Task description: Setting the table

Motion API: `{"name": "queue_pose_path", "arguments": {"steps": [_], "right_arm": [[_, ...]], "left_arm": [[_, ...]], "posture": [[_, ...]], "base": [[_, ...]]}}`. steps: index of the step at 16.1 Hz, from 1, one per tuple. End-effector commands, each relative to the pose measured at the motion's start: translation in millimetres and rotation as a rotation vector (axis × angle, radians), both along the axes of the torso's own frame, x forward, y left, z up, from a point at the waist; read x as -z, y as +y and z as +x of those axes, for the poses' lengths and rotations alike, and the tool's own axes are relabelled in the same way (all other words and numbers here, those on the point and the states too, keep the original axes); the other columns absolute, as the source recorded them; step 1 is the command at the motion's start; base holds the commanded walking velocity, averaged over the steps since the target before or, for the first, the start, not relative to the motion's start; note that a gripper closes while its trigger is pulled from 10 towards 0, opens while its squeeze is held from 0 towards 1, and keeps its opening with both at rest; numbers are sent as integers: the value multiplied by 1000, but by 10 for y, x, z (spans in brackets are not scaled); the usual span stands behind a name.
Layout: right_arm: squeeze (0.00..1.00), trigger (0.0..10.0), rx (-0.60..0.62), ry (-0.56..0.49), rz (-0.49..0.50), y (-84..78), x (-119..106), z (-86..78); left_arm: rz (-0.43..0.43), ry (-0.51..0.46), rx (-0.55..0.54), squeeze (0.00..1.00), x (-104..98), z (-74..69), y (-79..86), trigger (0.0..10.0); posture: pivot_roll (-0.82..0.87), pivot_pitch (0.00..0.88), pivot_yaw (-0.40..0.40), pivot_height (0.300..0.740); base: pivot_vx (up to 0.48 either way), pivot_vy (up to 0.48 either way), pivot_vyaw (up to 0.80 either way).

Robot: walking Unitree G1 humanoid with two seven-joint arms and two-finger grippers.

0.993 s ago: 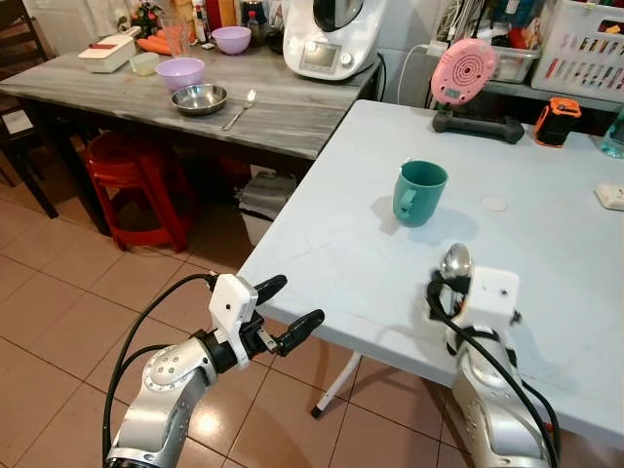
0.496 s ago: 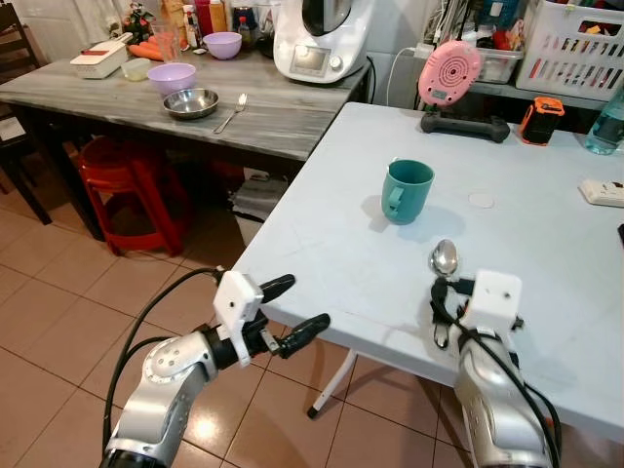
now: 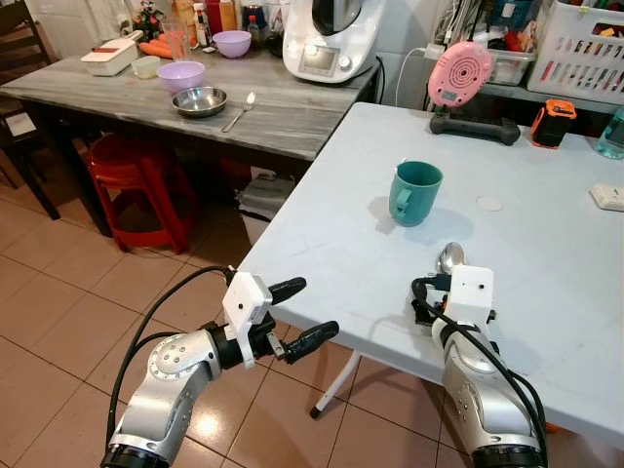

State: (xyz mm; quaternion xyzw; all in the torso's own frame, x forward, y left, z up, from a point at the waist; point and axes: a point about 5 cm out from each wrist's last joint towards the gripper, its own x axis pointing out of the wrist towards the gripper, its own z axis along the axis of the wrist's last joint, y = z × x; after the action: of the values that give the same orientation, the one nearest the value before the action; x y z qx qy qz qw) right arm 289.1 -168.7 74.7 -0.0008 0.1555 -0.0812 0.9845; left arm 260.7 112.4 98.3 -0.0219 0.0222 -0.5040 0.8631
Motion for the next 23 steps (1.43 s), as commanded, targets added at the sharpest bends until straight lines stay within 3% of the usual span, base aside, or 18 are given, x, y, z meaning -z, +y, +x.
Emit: {"name": "queue_pose_path", "arguments": {"steps": [1, 11, 13, 16, 23], "right_arm": [[0, 0, -13, 67, 8, -6, 113, -40], [0, 0, 104, 153, -75, -354, 198, -167], [0, 510, 107, 151, -74, -363, 190, -169], [0, 0, 110, 156, -68, -350, 210, -176], [0, 0, 121, 173, -33, -327, 263, -208]], "left_arm": [[22, -23, 22, 0, -33, 10, 2, 10000], [31, -40, 54, 0, -67, 14, -51, 10000], [33, -40, 58, 0, -50, -6, -54, 10000], [37, -41, 62, 0, -33, -12, -51, 10000], [46, -47, 89, 0, -18, -27, -70, 10000]], "posture": [[-81, 0, 12, 740], [-90, 0, 20, 740], [-91, 0, 22, 740], [-90, 0, 23, 740], [-90, 0, 31, 740]], "base": [[0, 0, 0], [0, 0, 0], [0, 0, 0], [0, 0, 0], [0, 0, 0]]}}
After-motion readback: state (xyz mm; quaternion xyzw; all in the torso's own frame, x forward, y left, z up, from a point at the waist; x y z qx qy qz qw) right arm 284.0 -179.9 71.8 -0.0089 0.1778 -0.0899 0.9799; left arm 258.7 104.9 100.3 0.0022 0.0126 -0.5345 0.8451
